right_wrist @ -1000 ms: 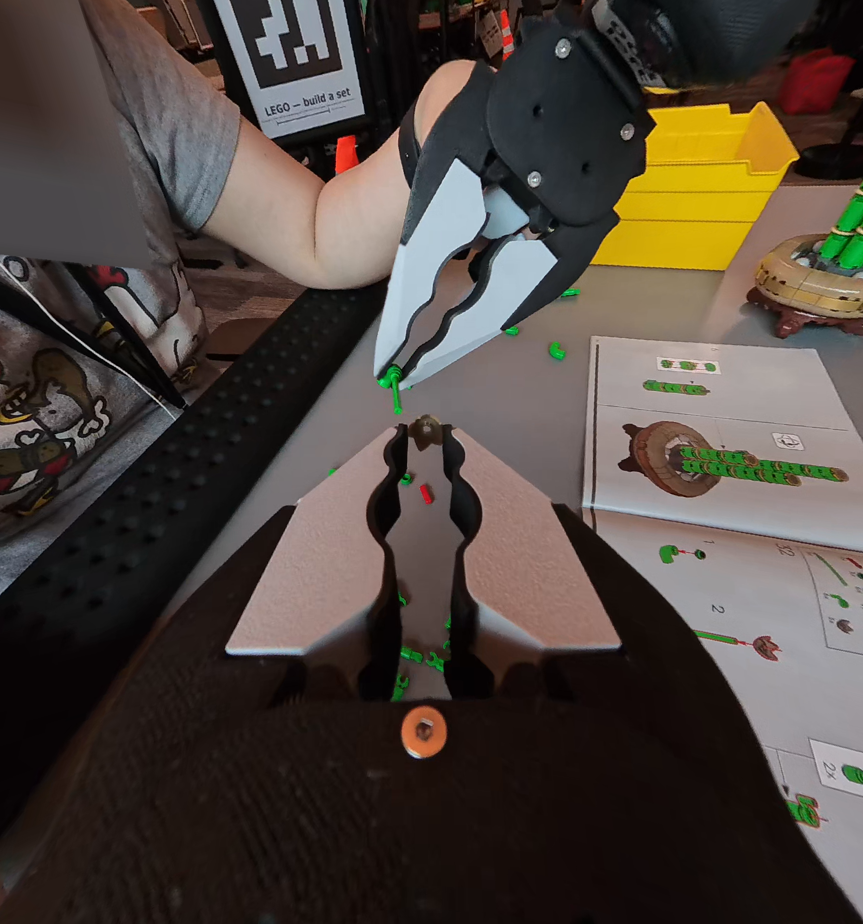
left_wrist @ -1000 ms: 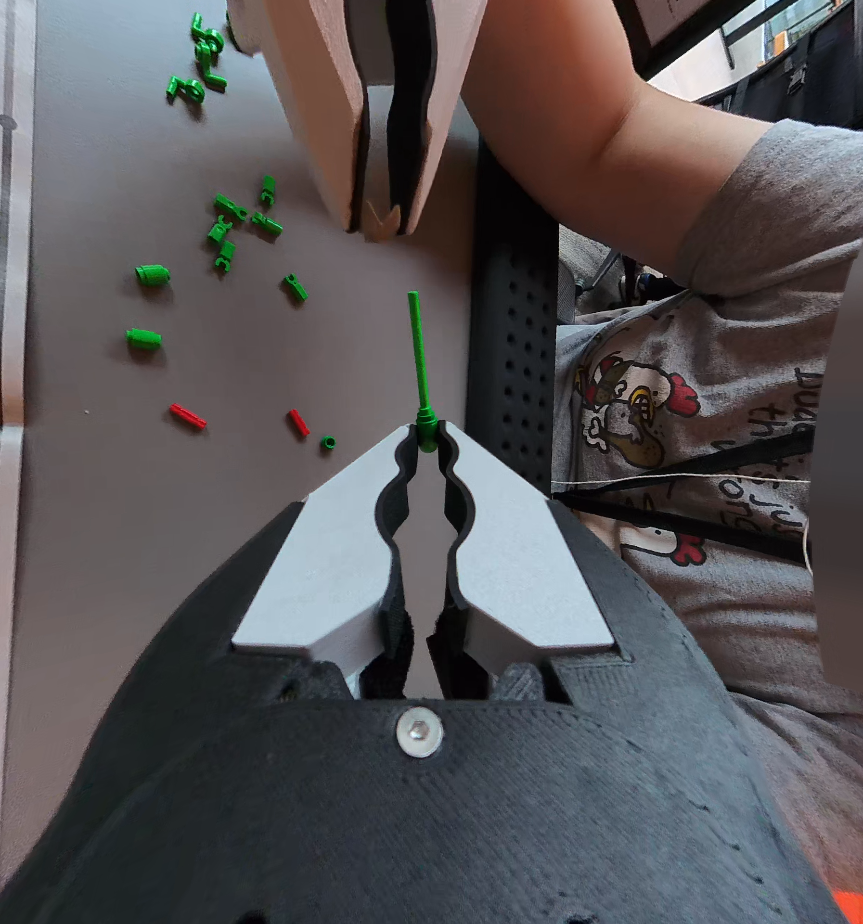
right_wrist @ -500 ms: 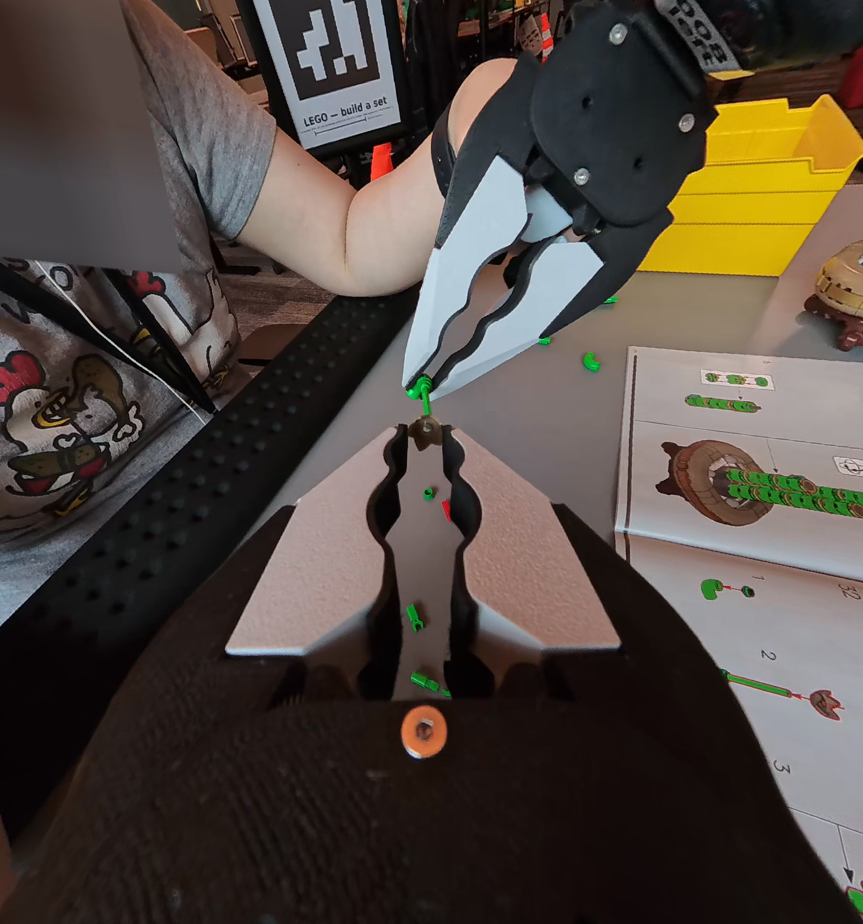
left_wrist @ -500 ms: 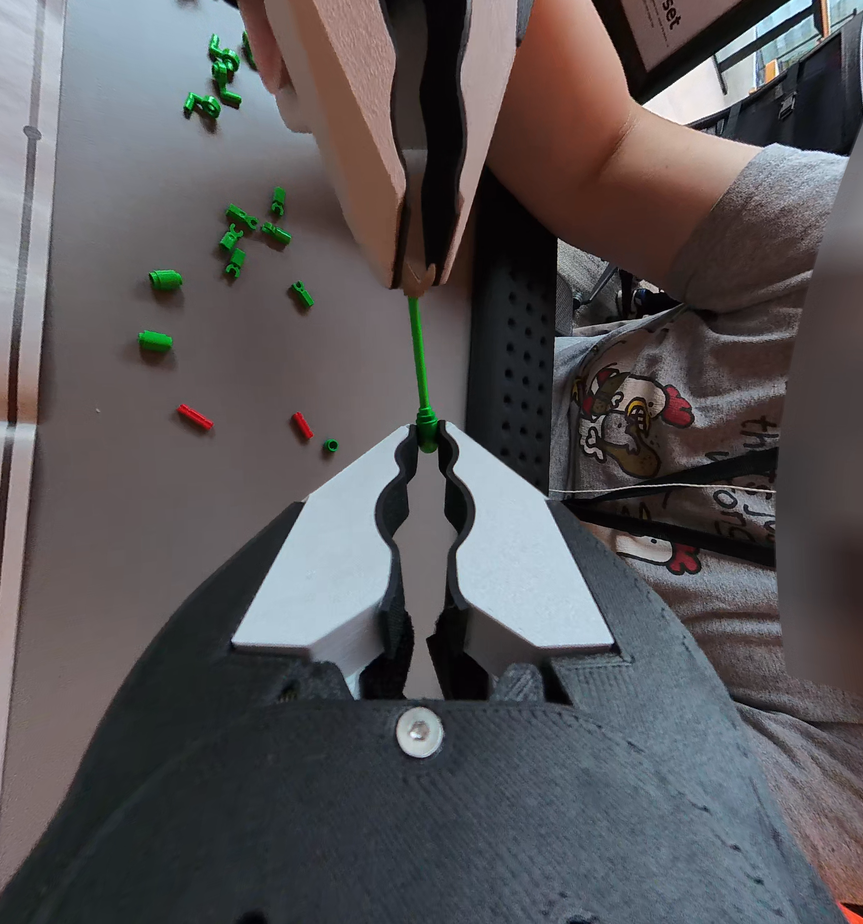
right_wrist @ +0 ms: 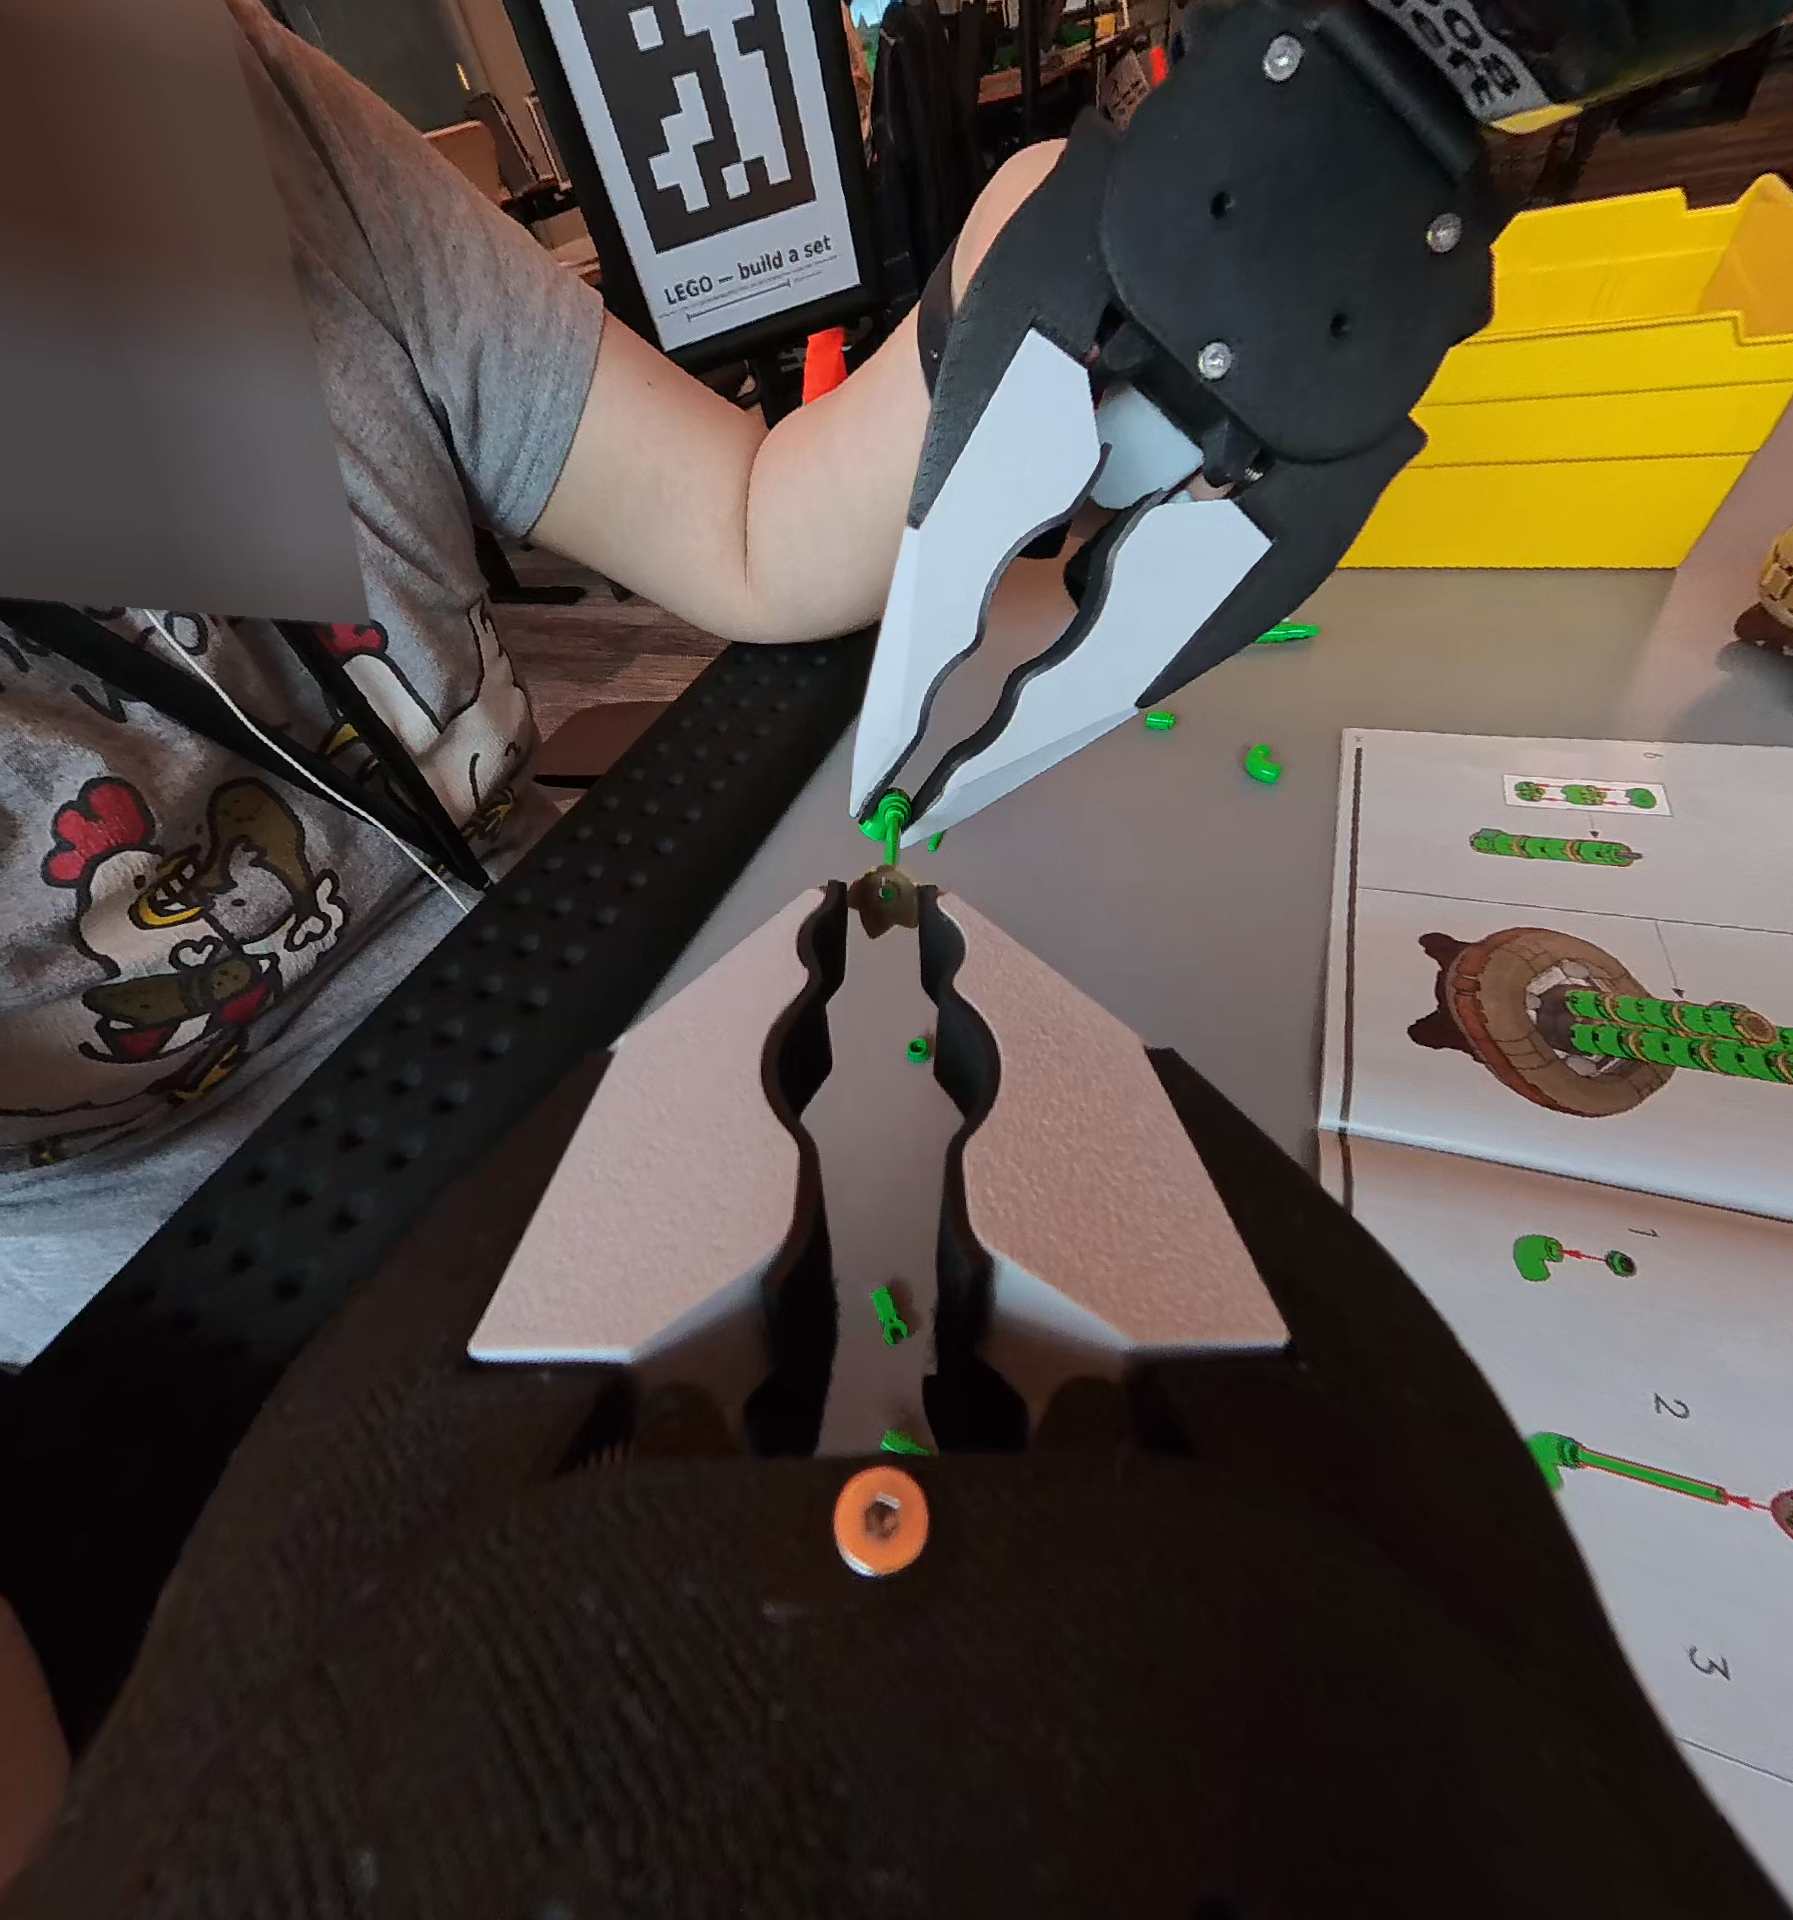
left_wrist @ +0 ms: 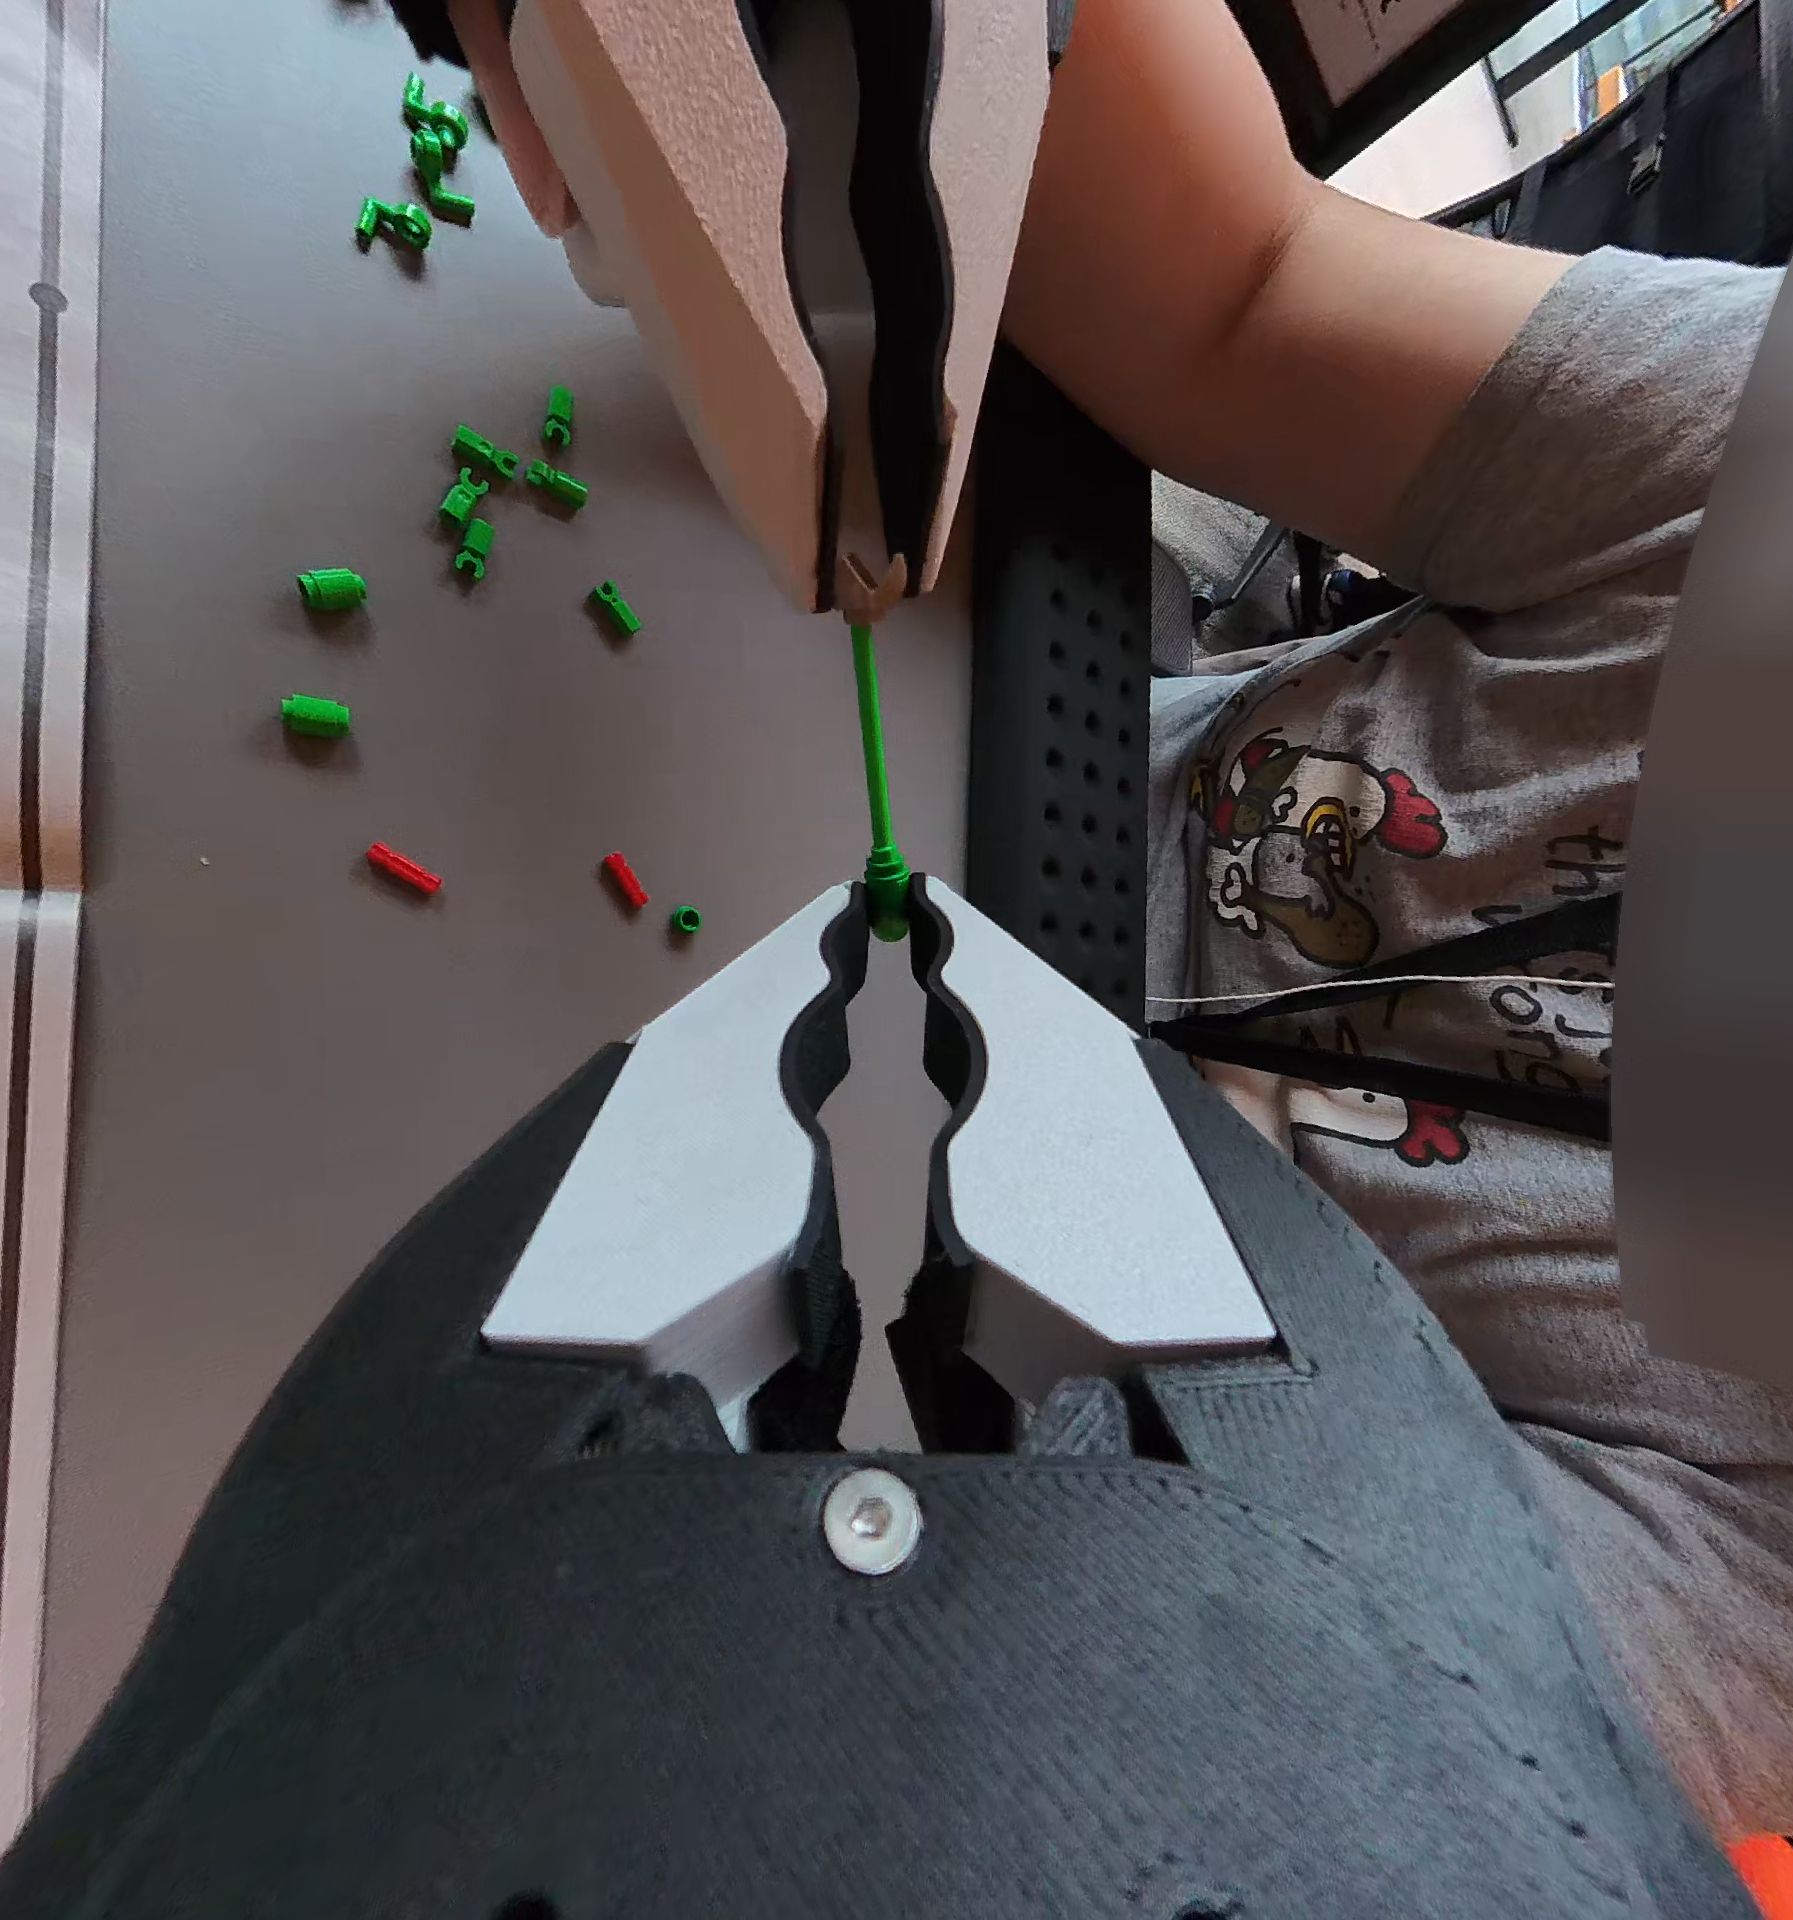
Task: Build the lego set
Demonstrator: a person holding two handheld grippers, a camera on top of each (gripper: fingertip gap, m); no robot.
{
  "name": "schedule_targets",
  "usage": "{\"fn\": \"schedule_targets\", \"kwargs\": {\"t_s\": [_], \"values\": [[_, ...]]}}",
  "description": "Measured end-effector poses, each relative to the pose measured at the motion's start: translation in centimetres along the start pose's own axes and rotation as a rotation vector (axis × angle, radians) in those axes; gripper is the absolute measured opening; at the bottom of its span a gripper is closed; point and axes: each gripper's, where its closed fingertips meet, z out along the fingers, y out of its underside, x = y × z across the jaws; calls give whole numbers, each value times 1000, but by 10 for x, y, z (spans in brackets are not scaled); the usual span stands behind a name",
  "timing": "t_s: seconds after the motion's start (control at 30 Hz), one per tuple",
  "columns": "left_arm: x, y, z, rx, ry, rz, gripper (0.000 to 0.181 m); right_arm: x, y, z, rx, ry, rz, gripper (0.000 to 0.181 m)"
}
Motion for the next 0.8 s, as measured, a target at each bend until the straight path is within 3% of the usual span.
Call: {"fn": "schedule_targets", "kwargs": {"t_s": [0.5, 0.8], "values": [[11, -4, -12, 59, 92, -34, 5, 0, -15, 0, 163, -143, 210, 10], [1, 3, -12, 34, 74, -82, 5, 7, -1, 6, 63, -68, 183, 11]]}}
